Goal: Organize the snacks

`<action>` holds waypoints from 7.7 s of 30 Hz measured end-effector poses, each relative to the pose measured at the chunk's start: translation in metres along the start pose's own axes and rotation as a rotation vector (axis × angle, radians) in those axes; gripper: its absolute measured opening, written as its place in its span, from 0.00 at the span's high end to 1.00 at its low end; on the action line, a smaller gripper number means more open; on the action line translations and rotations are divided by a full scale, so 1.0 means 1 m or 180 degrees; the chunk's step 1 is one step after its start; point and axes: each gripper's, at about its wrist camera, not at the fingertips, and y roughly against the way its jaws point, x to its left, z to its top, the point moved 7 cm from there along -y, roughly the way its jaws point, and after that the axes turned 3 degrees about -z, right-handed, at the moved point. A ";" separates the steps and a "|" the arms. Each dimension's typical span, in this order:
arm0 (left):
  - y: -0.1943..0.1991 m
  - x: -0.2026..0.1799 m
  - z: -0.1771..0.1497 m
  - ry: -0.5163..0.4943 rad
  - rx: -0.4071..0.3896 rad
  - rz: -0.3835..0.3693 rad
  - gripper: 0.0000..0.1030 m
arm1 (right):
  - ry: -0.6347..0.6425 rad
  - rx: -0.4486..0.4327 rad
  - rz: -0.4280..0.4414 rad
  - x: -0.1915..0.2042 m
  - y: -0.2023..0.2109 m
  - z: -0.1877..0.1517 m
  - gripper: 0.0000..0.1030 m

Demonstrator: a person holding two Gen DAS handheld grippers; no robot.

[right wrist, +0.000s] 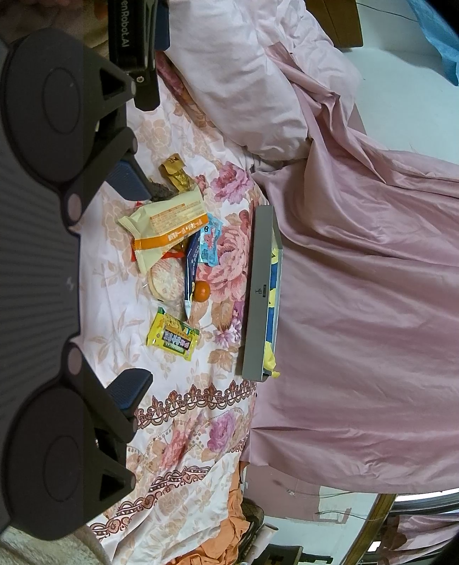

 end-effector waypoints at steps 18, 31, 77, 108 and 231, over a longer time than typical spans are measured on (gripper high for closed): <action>-0.009 0.000 -0.003 -0.0039 0.0337 0.0012 0.01 | -0.0172 0.0014 -0.0051 -0.005 -0.004 0.003 0.00; -0.057 0.020 0.049 -0.0270 0.0653 0.0025 0.01 | 0.0100 0.0010 0.0438 0.009 -0.047 0.044 0.00; -0.259 0.061 0.051 -0.0550 0.1349 -0.0623 0.02 | 0.1076 0.0572 0.0397 0.073 -0.188 0.007 0.41; -0.251 0.057 0.050 -0.0687 0.1517 -0.0573 0.53 | 0.1208 0.0680 0.0461 0.078 -0.197 -0.009 0.39; -0.084 -0.002 0.104 -0.0271 0.0026 -0.0221 0.01 | 0.0171 -0.0783 -0.0272 -0.033 -0.043 0.070 0.00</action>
